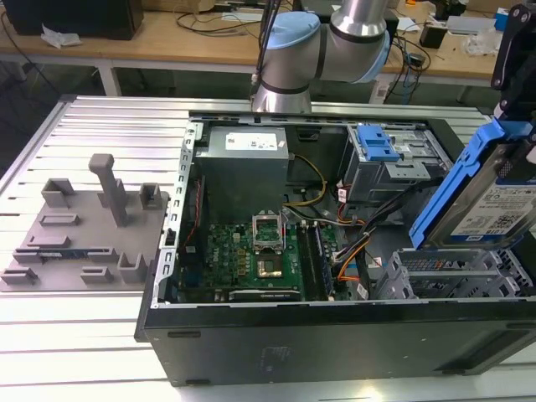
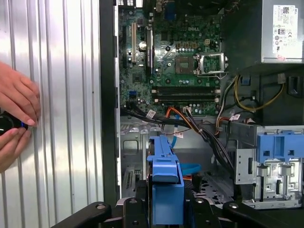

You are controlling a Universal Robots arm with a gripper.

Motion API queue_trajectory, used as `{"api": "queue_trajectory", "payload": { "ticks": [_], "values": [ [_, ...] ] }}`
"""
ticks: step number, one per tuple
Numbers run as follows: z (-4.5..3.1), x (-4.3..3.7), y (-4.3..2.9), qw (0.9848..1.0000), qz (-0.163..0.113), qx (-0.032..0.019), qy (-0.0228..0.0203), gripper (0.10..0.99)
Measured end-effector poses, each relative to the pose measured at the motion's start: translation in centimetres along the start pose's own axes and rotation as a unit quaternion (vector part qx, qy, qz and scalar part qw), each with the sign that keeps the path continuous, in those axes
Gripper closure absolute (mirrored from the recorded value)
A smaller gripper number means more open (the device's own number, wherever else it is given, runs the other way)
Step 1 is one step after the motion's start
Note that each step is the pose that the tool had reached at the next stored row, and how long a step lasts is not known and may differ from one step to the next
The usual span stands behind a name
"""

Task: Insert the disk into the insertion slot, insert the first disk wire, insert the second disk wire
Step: 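Insert the disk into the insertion slot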

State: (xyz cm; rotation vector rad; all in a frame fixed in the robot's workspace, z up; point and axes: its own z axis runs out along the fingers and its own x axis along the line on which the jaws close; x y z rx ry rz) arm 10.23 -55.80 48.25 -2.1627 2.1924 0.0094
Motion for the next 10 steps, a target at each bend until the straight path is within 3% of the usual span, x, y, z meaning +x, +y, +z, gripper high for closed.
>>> {"api": "queue_trajectory", "payload": {
  "ticks": [4,8,10],
  "values": [
    [0.45,0.02,0.01,1.0000,0.000,-0.0020,0.0001,0.718],
    [0.77,0.03,-0.06,1.0000,0.000,-0.0094,0.0002,0.718],
    [0.84,0.02,-0.20,0.9999,0.000,-0.0104,0.0002,0.718]
  ]
}}
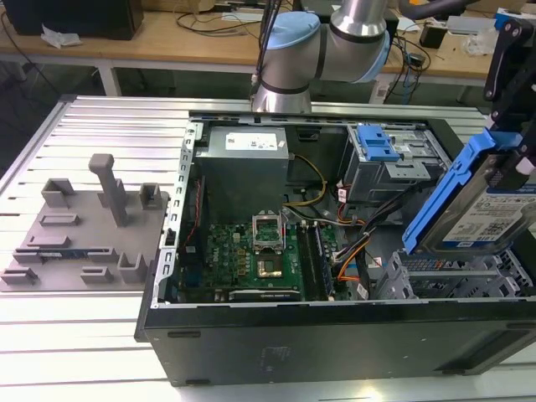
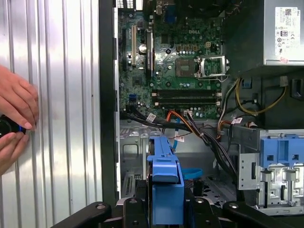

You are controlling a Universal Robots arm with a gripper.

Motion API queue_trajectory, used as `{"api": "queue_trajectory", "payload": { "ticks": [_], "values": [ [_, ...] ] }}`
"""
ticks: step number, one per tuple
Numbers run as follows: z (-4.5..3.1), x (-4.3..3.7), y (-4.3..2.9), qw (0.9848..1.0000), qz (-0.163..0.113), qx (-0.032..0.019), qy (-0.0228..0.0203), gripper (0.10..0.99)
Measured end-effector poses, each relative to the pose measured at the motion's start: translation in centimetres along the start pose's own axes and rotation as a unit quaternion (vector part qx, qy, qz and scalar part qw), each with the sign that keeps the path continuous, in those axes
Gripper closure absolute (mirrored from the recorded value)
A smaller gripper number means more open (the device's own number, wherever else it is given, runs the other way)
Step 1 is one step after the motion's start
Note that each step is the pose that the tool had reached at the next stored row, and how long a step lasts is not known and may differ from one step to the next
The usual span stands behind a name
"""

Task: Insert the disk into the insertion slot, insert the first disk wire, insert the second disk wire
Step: 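Insert the disk into the insertion slot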

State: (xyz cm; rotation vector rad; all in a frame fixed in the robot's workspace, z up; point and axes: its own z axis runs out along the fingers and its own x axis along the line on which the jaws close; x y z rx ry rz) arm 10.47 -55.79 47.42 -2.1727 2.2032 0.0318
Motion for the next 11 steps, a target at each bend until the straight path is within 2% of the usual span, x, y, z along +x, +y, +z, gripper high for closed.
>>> {"api": "queue_trajectory", "payload": {
  "ticks": [11],
  "values": [
    [0.06,0.00,-0.27,1.0000,0.000,-0.0001,0.0000,0.718]
  ]
}}
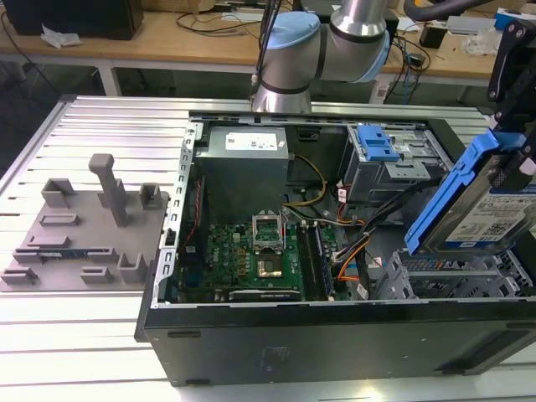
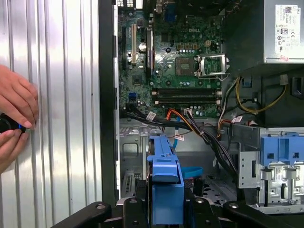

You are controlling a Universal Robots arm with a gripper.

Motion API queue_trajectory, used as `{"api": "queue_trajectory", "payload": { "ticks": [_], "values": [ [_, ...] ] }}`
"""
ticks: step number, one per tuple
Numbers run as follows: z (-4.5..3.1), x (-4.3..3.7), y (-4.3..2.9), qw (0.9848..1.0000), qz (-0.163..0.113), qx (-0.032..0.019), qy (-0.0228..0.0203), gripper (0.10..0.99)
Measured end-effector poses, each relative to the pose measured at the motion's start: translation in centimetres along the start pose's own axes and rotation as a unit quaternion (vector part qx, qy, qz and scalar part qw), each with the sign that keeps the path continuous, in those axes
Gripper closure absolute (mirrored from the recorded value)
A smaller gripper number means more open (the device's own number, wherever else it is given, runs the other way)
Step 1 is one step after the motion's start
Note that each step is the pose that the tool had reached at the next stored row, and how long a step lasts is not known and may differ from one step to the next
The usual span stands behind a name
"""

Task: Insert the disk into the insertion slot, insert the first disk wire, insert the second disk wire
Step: 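Insert the disk into the insertion slot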

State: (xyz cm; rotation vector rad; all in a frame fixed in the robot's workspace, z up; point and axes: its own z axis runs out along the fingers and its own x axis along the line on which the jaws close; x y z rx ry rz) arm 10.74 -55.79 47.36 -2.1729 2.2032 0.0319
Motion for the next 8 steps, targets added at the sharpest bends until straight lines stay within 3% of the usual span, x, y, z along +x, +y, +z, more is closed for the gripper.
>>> {"api": "queue_trajectory", "payload": {
  "ticks": [8],
  "values": [
    [0.31,0.01,-0.14,1.0000,-0.004,-0.0002,-0.0002,0.718]
  ]
}}
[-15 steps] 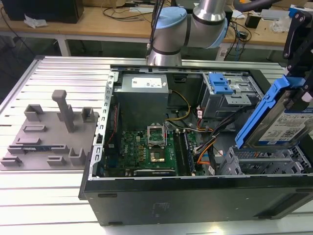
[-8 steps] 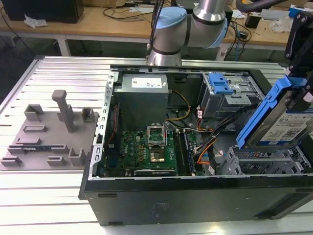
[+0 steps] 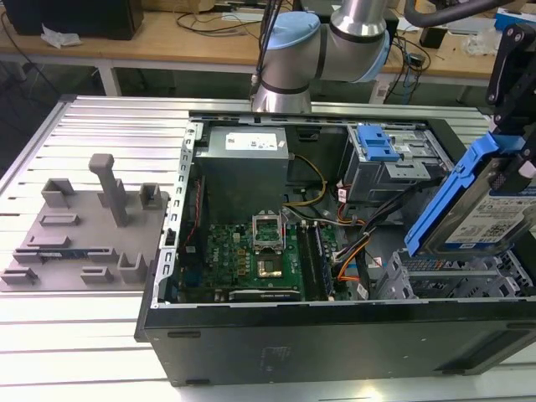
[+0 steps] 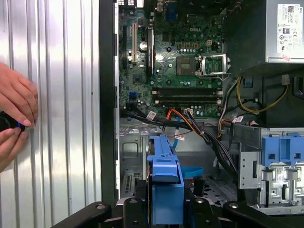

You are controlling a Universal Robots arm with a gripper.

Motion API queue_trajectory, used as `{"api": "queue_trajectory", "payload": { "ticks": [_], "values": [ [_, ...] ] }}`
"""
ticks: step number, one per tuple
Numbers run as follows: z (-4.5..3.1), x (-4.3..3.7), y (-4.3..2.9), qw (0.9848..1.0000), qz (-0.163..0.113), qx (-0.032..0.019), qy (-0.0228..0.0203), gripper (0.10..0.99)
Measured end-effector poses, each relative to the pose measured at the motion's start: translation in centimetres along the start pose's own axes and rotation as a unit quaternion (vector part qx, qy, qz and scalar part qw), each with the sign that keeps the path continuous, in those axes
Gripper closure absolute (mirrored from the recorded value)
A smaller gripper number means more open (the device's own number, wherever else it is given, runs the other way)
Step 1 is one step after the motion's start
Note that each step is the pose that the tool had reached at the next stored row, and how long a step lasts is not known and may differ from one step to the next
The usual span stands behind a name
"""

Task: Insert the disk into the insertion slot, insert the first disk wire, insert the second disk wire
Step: 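Insert the disk into the insertion slot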

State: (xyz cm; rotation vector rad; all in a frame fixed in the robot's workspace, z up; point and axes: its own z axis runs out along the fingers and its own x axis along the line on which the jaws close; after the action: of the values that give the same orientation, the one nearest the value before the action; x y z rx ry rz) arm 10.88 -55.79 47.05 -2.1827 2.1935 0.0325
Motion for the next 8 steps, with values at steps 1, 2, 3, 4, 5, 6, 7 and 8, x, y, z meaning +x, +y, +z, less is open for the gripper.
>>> {"api": "queue_trajectory", "payload": {
  "ticks": [1,2,3,4,5,6,7,8],
  "values": [
    [0.05,0.00,-0.03,1.0000,-0.001,0.0000,0.0000,0.718],
    [0.14,0.01,-0.03,1.0000,-0.001,-0.0001,0.0001,0.718],
    [0.20,0.01,-0.03,1.0000,-0.001,-0.0001,0.0000,0.718],
    [0.27,0.01,-0.03,1.0000,-0.001,-0.0002,0.0001,0.718],
    [0.36,0.02,-0.03,1.0000,-0.001,-0.0002,0.0001,0.718],
    [0.41,0.02,-0.03,1.0000,-0.001,-0.0002,0.0000,0.718],
    [0.48,0.02,-0.03,1.0000,-0.001,-0.0002,0.0001,0.718],
    [0.54,0.03,-0.04,1.0000,-0.001,-0.0002,0.0000,0.718]
  ]
}}
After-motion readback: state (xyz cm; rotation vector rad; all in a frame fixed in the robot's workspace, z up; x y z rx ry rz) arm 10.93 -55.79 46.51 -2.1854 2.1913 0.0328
